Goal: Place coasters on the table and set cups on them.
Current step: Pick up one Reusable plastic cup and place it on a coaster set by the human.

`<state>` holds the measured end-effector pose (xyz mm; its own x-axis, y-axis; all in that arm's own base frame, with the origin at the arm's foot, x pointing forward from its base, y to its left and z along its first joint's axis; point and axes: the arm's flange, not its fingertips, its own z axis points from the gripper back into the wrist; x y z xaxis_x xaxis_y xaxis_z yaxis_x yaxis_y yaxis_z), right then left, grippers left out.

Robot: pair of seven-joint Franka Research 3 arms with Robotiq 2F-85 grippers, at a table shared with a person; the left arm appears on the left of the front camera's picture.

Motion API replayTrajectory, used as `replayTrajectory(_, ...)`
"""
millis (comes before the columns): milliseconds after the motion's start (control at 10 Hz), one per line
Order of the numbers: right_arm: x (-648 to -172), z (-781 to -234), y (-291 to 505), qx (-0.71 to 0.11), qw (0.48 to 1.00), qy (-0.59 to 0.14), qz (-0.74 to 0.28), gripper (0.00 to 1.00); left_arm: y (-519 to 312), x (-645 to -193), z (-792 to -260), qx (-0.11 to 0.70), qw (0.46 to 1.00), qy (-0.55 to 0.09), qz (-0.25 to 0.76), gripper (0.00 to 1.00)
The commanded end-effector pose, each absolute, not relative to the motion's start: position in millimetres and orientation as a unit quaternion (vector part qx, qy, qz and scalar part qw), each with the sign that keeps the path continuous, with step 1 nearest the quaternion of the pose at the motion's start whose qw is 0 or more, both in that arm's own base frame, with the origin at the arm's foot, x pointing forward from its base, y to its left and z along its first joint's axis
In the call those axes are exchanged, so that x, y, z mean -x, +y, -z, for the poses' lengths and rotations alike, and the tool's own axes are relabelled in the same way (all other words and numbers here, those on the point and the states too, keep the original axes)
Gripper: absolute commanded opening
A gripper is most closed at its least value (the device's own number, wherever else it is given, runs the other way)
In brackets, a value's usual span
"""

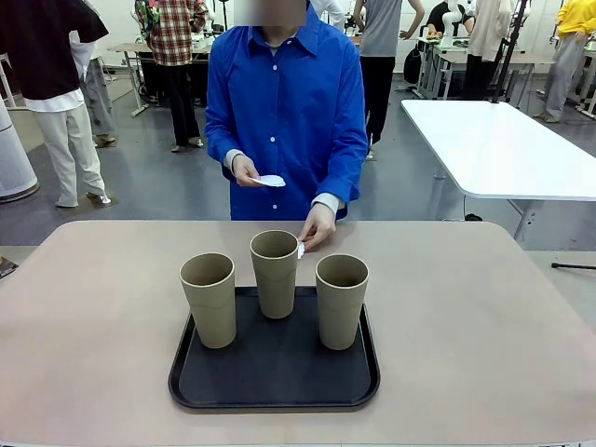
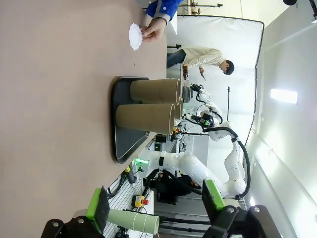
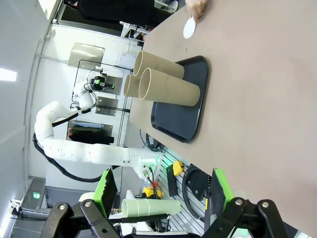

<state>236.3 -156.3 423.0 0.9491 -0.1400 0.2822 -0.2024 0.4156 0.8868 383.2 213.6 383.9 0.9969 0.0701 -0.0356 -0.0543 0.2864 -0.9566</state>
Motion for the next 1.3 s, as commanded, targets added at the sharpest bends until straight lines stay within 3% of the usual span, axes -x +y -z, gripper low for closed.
replayTrajectory(0, -236.8, -422.1, -157.2, -0.547, 0.822, -0.161, -0.019, 1.0, 214.2, -382.8, -385.2, 0.596, 0.802, -0.008, -0.039, 1.0)
replayTrajectory(1200, -236.8, -422.1, -157.2, -0.547, 0.822, -0.161, -0.019, 1.0, 214.2, -382.8, -385.2, 0.596, 0.802, -0.008, -0.039, 1.0)
